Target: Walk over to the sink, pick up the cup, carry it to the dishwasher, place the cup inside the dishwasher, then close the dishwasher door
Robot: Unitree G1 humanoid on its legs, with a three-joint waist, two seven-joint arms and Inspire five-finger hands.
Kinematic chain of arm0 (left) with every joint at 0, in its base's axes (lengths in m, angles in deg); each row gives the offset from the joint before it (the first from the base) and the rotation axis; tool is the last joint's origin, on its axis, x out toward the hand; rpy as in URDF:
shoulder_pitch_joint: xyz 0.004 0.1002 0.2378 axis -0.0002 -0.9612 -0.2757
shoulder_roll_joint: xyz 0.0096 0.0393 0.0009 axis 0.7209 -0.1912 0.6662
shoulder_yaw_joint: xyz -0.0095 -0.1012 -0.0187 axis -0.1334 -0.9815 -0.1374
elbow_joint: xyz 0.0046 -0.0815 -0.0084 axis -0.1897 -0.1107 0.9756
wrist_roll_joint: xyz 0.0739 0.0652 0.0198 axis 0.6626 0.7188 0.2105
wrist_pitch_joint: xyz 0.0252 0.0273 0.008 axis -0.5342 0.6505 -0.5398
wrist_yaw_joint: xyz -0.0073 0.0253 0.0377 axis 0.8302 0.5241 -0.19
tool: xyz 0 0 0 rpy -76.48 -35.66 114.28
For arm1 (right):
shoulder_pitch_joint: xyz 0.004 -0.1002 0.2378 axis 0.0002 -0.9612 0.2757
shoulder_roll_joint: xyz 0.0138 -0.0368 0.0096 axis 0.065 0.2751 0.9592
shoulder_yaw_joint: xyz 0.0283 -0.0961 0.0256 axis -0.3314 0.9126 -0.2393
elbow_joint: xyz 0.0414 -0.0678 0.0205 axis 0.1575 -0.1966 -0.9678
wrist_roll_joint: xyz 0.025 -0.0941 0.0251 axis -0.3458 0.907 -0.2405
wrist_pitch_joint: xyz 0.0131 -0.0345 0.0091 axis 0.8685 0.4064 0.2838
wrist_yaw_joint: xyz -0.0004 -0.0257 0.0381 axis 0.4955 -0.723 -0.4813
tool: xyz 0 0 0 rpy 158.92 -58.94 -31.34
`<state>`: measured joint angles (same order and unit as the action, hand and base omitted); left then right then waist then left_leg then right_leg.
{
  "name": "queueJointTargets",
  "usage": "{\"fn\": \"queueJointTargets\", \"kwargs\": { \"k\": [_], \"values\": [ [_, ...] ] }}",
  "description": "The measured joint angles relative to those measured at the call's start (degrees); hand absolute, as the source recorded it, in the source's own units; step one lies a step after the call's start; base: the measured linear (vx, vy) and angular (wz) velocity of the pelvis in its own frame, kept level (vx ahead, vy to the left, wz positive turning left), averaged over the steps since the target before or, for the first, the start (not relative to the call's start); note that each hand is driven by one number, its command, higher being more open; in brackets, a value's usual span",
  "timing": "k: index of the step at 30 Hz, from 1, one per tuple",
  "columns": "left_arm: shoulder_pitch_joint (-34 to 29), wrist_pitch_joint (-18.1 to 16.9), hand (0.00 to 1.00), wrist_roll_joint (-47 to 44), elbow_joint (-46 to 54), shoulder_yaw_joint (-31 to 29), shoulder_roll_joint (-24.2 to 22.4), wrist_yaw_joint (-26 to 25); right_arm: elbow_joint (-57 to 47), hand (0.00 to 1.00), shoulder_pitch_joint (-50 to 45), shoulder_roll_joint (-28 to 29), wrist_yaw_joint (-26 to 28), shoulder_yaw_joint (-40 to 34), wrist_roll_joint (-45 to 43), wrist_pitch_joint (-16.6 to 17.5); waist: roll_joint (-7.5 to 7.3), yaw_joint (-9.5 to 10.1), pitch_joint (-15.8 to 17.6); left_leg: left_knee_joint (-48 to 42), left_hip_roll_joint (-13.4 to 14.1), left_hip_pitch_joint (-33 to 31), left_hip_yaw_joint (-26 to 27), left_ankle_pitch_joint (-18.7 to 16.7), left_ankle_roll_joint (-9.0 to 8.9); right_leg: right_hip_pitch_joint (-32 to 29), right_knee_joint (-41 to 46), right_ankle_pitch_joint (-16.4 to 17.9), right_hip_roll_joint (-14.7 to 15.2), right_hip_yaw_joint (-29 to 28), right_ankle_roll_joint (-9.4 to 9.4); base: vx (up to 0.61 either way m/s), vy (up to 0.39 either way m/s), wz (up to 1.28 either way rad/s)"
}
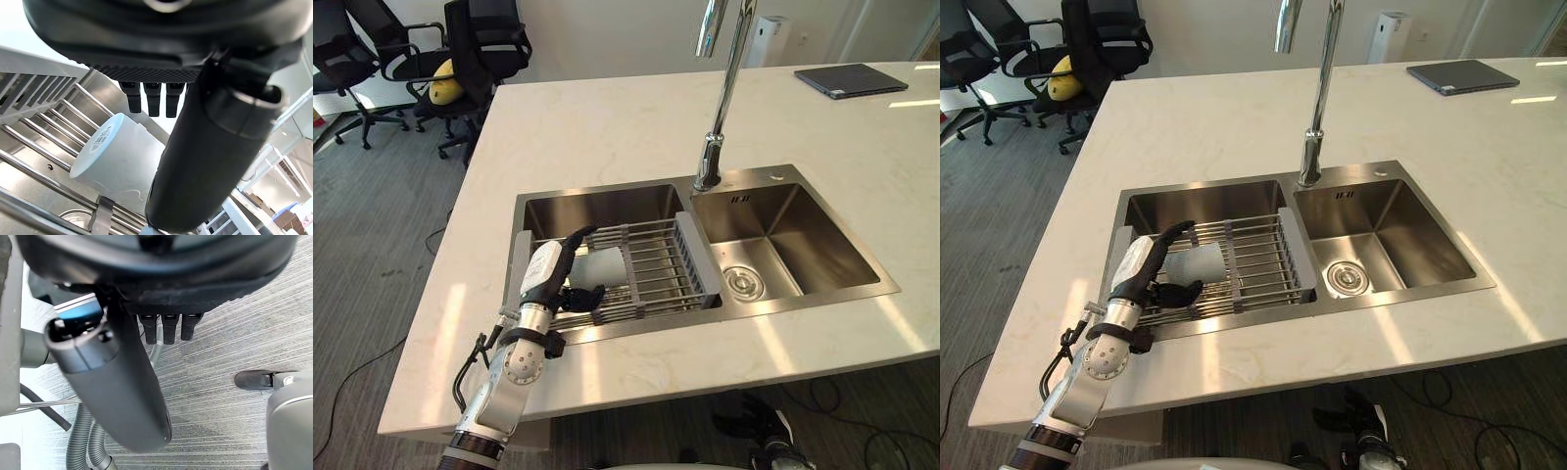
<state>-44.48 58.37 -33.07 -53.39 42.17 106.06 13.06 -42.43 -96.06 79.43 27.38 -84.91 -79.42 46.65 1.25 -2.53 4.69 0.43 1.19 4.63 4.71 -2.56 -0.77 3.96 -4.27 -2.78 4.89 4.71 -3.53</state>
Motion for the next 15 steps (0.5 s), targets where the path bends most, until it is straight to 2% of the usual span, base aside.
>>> {"fn": "queueJointTargets", "kwargs": {
  "k": [5, 15],
  "values": [
    [0.9, 0.0, 0.90, 4.0, -0.1, 0.8, 3.0, 0.8, 0.0, 0.90, 0.0, 0.0, 0.1, 0.0, 0.0, 0.0, 0.00, -0.09, 0.0, 0.1, 0.0, 0.0, 0.0, 0.0, 0.01, 0.0, -0.2, 0.0, 0.0, 0.0, -0.04, 0.00, 0.000, 0.00],
    [4.2, 0.6, 0.90, 9.2, -4.6, 1.9, 5.5, 2.7, -0.1, 0.90, 0.0, -0.1, 0.7, 0.4, 0.0, 0.0, -0.02, -0.37, 0.0, 0.3, -0.1, 0.0, -0.2, 0.0, 0.01, 0.2, -0.6, -0.1, 0.0, 0.2, -0.06, -0.01, -0.008, 0.00]
  ]
}}
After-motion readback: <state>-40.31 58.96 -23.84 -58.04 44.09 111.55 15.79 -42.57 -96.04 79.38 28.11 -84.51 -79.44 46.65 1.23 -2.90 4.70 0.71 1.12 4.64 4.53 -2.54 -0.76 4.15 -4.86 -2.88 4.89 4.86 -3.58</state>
